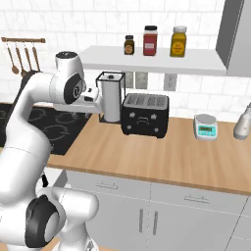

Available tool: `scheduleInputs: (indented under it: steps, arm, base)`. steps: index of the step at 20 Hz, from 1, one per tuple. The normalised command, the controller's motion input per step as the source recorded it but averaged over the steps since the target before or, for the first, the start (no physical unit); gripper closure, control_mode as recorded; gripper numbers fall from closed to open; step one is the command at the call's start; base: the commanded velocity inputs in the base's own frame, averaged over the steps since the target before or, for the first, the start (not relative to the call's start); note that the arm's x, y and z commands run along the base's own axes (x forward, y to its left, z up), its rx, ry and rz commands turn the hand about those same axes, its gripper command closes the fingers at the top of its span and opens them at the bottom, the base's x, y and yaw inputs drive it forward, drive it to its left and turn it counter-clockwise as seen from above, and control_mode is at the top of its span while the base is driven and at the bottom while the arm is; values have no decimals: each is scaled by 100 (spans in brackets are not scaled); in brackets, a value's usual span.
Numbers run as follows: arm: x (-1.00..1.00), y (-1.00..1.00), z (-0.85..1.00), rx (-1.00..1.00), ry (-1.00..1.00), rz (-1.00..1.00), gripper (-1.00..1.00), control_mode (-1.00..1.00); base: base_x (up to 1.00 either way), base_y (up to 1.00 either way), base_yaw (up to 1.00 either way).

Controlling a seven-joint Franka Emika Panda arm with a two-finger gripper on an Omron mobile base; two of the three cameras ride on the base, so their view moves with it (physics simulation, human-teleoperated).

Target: Pick up the knife from the drawer and place it on the cutting board. Then place the meat from the plate to the cutting board.

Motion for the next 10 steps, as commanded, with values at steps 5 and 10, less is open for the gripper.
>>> scheduleInputs:
  steps: [5,10]
  arm:
    - [-2,0,-8,-2,4,0,-100,-100]
    - [-4,0,-9,-2,3,0,-100,-100]
  base:
    - [0,0,0]
    - [0,0,0]
